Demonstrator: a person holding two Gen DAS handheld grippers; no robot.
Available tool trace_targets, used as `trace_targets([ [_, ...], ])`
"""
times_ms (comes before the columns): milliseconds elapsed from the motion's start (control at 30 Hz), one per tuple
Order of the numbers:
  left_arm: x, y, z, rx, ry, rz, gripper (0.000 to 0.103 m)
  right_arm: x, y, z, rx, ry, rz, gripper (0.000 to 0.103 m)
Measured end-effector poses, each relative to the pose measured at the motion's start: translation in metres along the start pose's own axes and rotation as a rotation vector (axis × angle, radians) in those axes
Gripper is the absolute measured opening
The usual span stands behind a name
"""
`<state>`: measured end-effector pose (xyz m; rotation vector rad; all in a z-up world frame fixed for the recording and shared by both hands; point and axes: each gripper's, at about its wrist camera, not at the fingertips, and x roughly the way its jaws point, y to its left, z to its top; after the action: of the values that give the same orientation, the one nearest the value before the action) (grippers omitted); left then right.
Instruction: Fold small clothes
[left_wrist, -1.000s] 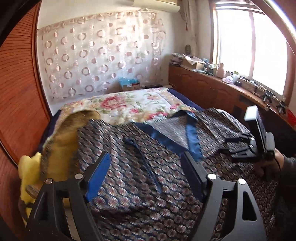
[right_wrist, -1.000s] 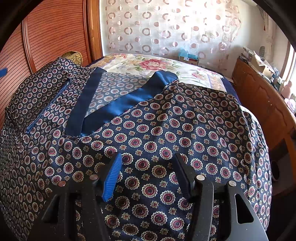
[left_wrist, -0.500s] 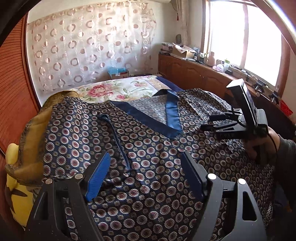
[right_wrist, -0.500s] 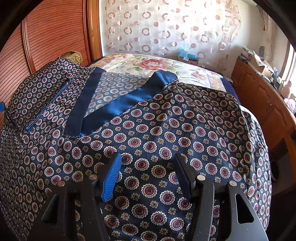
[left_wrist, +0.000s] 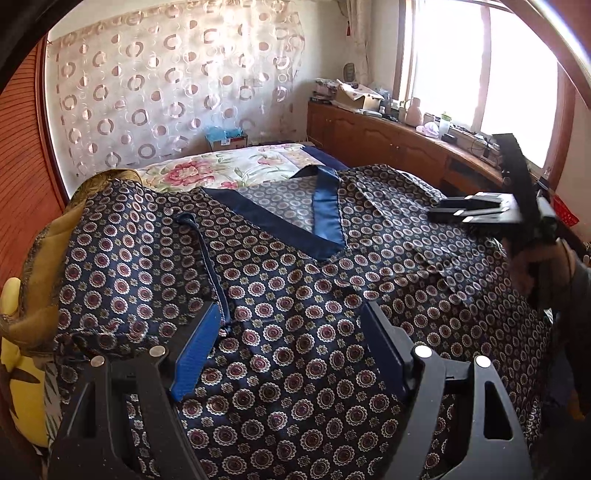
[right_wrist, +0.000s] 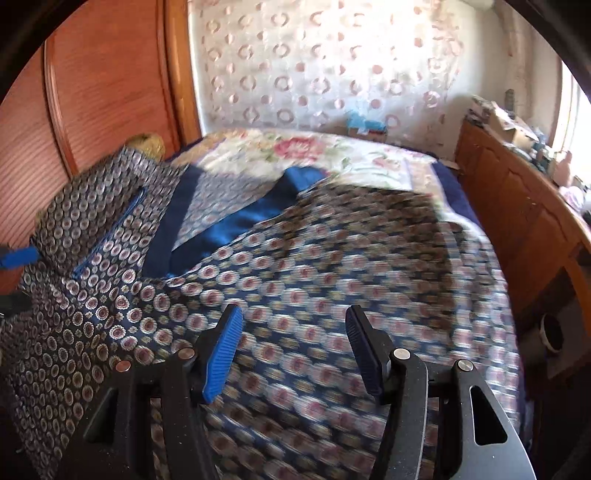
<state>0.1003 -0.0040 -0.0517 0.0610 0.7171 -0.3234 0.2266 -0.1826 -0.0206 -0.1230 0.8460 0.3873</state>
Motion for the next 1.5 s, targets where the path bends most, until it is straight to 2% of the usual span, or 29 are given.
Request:
trace_targets([
  [267, 0.015, -0.001, -0.003, -0.004, 0.024, -0.005, 0.079, -0.031, -0.097, -0.036, 0.121, 0.025, -0.145, 0.060],
  [400, 0.026, 0.003, -0.004, -0.006, 0.039, 0.018, 0.079, -0.036, -0.135, -0.056, 0.207, 0.052, -0.114, 0.060],
  [567, 0.036, 0.011, -0.005, -0.020, 0.068, 0.026, 0.079, -0.041, -0.160, -0.078, 0.249, 0.078, -0.129, 0.059],
  [633, 0.039, 0.013, -0.005, -0.022, 0.072, 0.034, 0.079, -0.044, -0.166, -0.083, 0.257, 0.089, -0.130, 0.056],
  [700, 0.042, 0.013, -0.006, -0.022, 0.085, 0.038, 0.079, -0.042, -0.176, -0.088, 0.273, 0.104, -0.119, 0.045],
  [733, 0.044, 0.013, -0.006, -0.021, 0.094, 0.041, 0.079, -0.040, -0.179, -0.090, 0.280, 0.110, -0.106, 0.044],
  [800, 0.048, 0.013, -0.008, -0.018, 0.106, 0.045, 0.079, -0.041, -0.188, -0.095, 0.293, 0.100, -0.073, 0.031],
  [900, 0.054, 0.013, -0.009, -0.019, 0.138, 0.047, 0.079, -0.046, -0.190, -0.096, 0.278, 0.091, -0.068, 0.021],
  [1000, 0.061, 0.014, -0.009, -0.026, 0.168, 0.056, 0.079, -0.049, -0.185, -0.098, 0.228, 0.086, -0.103, 0.018],
  [1100, 0.064, 0.011, -0.009, -0.003, 0.182, 0.077, 0.081, -0.053, -0.176, -0.096, 0.167, 0.087, -0.155, 0.005],
  [1300, 0.065, 0.011, -0.010, 0.002, 0.185, 0.071, 0.084, -0.068, -0.166, -0.093, 0.162, 0.030, -0.133, 0.003],
  [1500, 0.066, 0.010, -0.009, 0.003, 0.188, 0.065, 0.086, -0.076, -0.136, -0.064, 0.141, -0.056, -0.080, 0.003],
])
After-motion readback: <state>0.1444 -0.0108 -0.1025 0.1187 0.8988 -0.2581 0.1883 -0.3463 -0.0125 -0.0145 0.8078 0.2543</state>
